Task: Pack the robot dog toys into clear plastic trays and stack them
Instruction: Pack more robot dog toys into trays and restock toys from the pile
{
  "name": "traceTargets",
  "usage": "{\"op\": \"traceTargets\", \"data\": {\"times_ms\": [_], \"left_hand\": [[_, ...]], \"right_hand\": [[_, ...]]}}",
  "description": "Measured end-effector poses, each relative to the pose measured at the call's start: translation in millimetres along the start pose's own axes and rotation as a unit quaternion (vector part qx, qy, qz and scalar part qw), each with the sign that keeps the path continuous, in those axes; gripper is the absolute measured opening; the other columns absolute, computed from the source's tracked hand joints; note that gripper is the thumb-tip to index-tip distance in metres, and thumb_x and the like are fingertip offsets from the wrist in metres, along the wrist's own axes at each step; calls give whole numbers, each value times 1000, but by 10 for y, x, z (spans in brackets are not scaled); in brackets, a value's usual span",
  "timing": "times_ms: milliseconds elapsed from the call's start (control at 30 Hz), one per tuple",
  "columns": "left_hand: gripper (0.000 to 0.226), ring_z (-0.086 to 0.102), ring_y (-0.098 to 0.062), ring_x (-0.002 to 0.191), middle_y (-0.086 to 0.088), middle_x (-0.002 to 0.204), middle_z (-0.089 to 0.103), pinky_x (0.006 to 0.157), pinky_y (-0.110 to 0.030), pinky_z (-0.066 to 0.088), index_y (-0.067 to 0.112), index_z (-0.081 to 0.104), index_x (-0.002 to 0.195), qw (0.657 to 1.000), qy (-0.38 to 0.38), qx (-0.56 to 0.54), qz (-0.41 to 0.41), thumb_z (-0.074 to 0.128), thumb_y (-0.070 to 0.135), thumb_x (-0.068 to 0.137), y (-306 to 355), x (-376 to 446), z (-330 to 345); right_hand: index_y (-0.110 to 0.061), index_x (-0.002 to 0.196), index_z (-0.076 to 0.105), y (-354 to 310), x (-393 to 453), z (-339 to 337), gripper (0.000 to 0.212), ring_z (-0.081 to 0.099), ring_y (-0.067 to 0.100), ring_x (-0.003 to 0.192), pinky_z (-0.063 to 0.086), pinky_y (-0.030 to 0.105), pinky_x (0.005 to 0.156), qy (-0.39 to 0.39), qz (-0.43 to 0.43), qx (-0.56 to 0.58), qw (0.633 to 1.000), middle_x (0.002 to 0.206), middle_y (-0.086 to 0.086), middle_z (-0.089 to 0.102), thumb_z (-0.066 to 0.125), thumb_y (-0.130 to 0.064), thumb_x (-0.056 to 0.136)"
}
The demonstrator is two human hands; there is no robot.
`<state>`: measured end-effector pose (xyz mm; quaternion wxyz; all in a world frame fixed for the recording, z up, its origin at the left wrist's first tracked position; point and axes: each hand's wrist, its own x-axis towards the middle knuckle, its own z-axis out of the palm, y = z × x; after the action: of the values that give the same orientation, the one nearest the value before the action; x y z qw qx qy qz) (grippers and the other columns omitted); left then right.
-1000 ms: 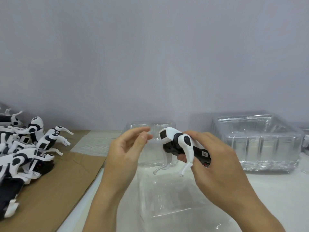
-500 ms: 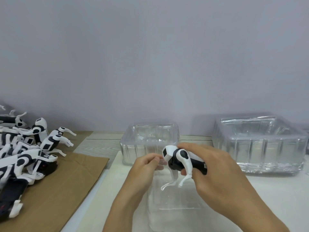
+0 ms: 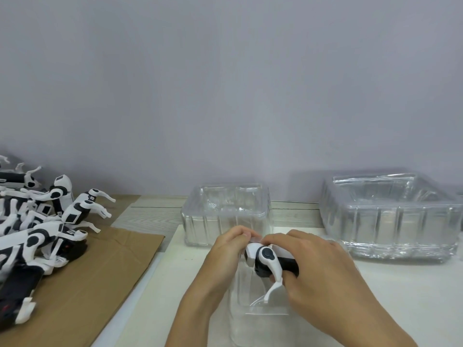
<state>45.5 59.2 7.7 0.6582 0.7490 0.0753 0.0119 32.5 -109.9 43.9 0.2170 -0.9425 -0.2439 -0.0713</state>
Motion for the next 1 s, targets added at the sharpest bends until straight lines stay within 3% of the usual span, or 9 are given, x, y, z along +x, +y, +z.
{"op": "traceTargets", "data": {"times_ms": [67,200,467,600,800,1000], "left_hand": [[23,64,-34,103,-15,103,70,105,-56,42,22,72,88,1000,-23,-10,8,56,38,81,1,-12,-3],[26,60,-40,115,-14,110,71,106,-57,41,23,72,98,998,-50,-33,11,58,34,78,-43,-16,-45],[28,68,-23,105,1,108,74,95,-39,51,32,74,95,999,-39,-9,13,57,26,74,-46,-11,-29],[32,68,-15,97,9,104,73,81,-24,49,35,73,95,999,-35,10,25,55,23,72,-38,-28,2],[40,68,-26,103,-2,109,73,86,-31,53,23,71,107,999,-40,-10,15,56,19,70,-21,-41,-13],[37,69,-12,98,5,108,72,81,-24,53,29,73,102,999,-37,9,11,63,7,74,-9,-32,0]], "right_hand": [[-56,126,43,40,4,28,48,47,4,97,38,27,83,3,-5,20,1000,99,-20,53,50,-28,87],[-56,121,48,106,13,63,49,49,0,99,39,19,82,8,-10,61,998,99,-23,58,56,-25,84],[-65,123,44,97,28,107,56,51,5,92,39,19,73,25,-24,43,998,88,-17,58,54,-26,84],[-55,121,48,77,22,125,45,51,9,92,42,27,76,20,-22,23,999,89,-13,55,52,-28,85],[-52,115,49,62,15,105,39,49,8,95,38,27,76,15,-14,18,1000,92,-13,56,50,-26,85],[-40,99,55,25,26,87,20,50,12,90,31,32,70,-9,-9,-7,1000,84,-11,60,50,-26,85]]}}
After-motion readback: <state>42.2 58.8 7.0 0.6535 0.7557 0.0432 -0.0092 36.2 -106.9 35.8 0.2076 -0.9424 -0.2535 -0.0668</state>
